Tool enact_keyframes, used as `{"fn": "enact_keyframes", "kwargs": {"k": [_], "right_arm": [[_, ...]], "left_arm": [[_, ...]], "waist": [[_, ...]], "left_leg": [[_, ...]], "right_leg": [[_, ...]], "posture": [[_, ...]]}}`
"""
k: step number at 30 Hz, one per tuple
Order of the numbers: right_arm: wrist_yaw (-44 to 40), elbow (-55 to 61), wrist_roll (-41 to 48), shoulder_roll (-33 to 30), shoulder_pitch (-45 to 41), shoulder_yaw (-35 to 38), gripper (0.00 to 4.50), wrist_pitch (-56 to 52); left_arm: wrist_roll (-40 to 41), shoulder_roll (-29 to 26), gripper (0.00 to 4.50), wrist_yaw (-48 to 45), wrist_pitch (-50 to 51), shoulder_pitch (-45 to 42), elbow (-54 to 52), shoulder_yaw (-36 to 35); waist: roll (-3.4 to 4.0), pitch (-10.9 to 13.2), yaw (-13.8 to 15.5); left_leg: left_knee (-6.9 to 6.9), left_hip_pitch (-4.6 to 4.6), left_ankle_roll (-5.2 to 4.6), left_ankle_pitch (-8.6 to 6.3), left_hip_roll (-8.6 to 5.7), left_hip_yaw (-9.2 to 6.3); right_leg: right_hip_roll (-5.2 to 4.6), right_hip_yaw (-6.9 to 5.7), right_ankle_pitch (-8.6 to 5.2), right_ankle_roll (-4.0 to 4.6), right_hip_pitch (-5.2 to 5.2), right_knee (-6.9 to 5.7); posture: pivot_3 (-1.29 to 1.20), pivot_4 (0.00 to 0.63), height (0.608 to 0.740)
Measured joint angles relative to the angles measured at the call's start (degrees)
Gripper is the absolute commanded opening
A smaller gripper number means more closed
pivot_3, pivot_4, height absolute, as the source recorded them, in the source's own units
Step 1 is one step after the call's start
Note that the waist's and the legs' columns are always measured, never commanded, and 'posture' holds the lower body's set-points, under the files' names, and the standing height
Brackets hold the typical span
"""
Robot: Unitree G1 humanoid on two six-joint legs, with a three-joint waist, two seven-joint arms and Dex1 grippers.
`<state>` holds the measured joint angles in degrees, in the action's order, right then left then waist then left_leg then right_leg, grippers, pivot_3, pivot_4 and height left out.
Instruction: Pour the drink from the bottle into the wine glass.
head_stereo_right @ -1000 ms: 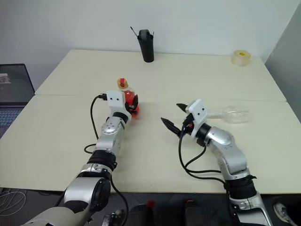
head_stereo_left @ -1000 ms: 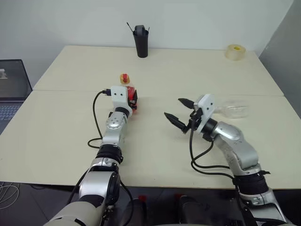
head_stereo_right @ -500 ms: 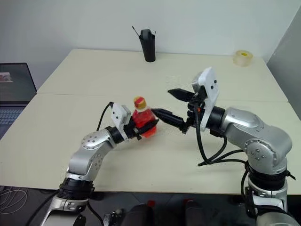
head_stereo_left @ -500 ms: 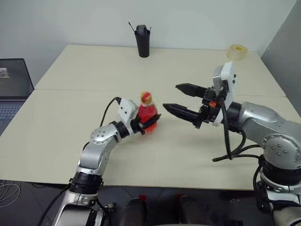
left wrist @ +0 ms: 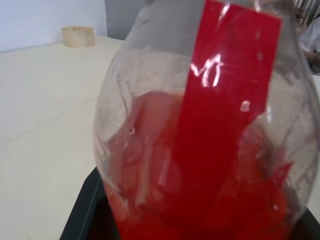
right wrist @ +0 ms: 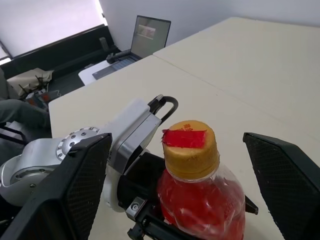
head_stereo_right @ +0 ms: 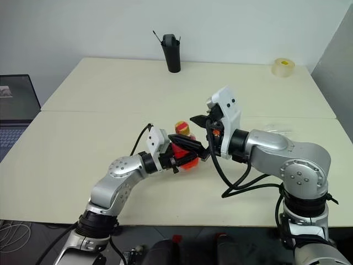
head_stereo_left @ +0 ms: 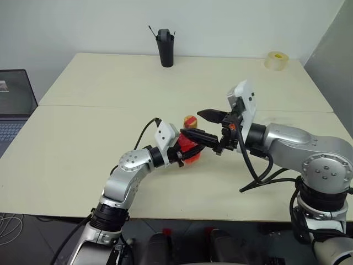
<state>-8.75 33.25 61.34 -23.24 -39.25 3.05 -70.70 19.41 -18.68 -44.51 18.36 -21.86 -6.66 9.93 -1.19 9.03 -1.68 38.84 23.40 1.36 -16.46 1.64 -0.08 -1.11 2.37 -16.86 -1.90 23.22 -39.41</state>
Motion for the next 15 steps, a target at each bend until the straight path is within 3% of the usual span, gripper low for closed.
{"fn": "enact_keyframes", "kwargs": {"k": [2,5,12,15], "right_arm": [[0.55,-0.46,-0.61,0.27,0.00,-0.18,4.50,0.11],[1.08,-1.08,-1.82,0.52,-0.01,-1.08,3.87,0.39],[0.02,-1.52,-3.60,0.53,-0.02,-2.28,1.53,1.51],[-0.04,-1.83,-3.96,0.47,-0.02,-2.28,1.46,1.57]], "left_arm": [[-0.11,0.05,2.05,-0.02,0.10,0.01,-0.35,0.46],[-0.17,0.44,2.05,-0.04,0.27,0.03,-1.20,1.02],[-0.35,0.57,2.05,0.08,1.17,0.06,-2.09,1.05],[-0.35,0.69,1.92,0.03,1.28,0.20,-2.09,1.05]], "waist": [[0.00,0.00,0.00],[0.00,0.00,0.00],[0.00,0.00,0.00],[0.00,0.00,0.00]], "left_leg": [[0.00,0.00,0.00,0.00,0.00,0.00],[0.00,0.00,0.00,0.00,0.00,0.00],[0.00,0.01,0.00,0.00,0.00,0.00],[0.00,0.01,0.00,0.00,0.00,0.00]], "right_leg": [[0.00,0.00,0.00,0.00,0.00,0.00],[0.00,0.00,0.00,0.00,0.01,0.00],[0.02,-0.01,0.00,0.00,0.01,0.01],[0.01,-0.01,0.00,0.00,0.01,0.01]], "posture": [[0.00,0.150,0.740],[0.00,0.150,0.740],[0.00,0.150,0.740],[0.00,0.150,0.740]]}}
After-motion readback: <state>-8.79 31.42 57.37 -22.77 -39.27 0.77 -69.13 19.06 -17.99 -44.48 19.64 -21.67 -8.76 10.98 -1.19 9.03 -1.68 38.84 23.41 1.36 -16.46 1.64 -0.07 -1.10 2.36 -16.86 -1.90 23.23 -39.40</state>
